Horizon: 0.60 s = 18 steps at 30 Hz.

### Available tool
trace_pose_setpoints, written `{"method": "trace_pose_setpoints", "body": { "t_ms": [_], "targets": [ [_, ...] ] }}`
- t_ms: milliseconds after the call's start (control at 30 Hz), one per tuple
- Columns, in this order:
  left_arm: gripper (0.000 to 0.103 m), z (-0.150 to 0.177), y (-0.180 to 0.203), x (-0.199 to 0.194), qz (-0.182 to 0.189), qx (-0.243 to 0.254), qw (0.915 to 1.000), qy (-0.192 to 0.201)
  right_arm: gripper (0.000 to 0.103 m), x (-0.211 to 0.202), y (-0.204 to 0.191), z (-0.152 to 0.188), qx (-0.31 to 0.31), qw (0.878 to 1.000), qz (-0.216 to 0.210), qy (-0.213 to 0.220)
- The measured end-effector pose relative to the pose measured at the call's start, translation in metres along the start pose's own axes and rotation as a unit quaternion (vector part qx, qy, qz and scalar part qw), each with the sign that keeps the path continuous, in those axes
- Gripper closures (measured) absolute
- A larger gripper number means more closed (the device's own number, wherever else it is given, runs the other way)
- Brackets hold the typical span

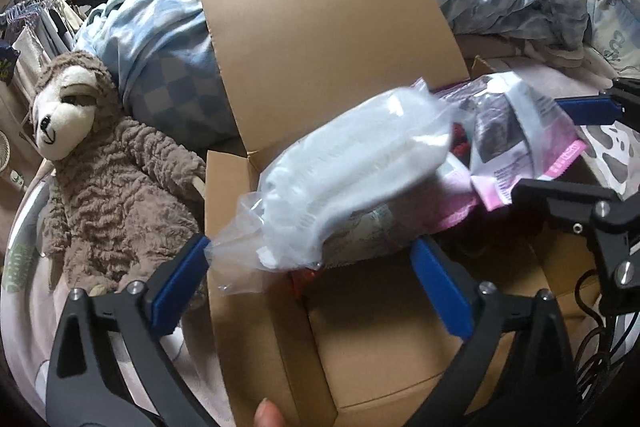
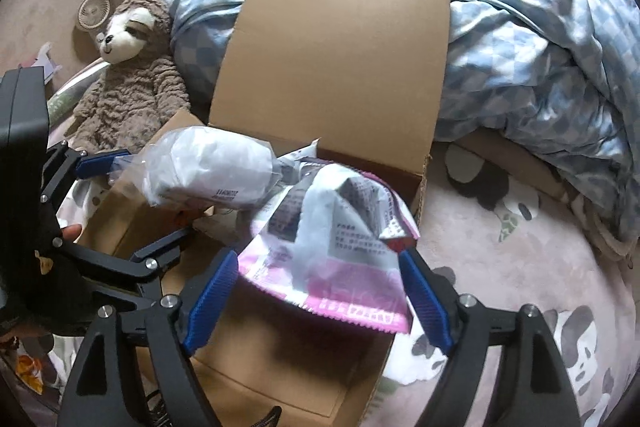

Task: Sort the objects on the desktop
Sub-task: 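Open both tools to drop the clear bag and pink-white bag into the box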

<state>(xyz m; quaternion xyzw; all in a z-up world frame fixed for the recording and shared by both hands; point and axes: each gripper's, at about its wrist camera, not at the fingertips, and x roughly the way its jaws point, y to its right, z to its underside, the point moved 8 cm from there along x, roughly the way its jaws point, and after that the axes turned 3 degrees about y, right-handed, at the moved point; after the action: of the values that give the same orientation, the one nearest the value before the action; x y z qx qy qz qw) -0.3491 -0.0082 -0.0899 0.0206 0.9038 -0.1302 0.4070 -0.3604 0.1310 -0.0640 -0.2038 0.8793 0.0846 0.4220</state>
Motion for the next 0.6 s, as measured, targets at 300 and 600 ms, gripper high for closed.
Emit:
{"method": "trace_pose_setpoints", "body": {
  "t_ms": [300, 600],
  "targets": [
    [0.001, 0.0, 0.002, -0.025, 0.0, 0.001, 1.0, 0.009, 0.019, -0.024, -0.008, 0.002, 0.006, 1.0, -0.009, 0.014],
    [0.001, 0.011, 0.001, -0.058, -0.008, 0.001, 0.9999, 0.015, 0.019, -0.06, -0.022, 0.009, 0.003, 0.999, -0.015, 0.031]
  ]
}}
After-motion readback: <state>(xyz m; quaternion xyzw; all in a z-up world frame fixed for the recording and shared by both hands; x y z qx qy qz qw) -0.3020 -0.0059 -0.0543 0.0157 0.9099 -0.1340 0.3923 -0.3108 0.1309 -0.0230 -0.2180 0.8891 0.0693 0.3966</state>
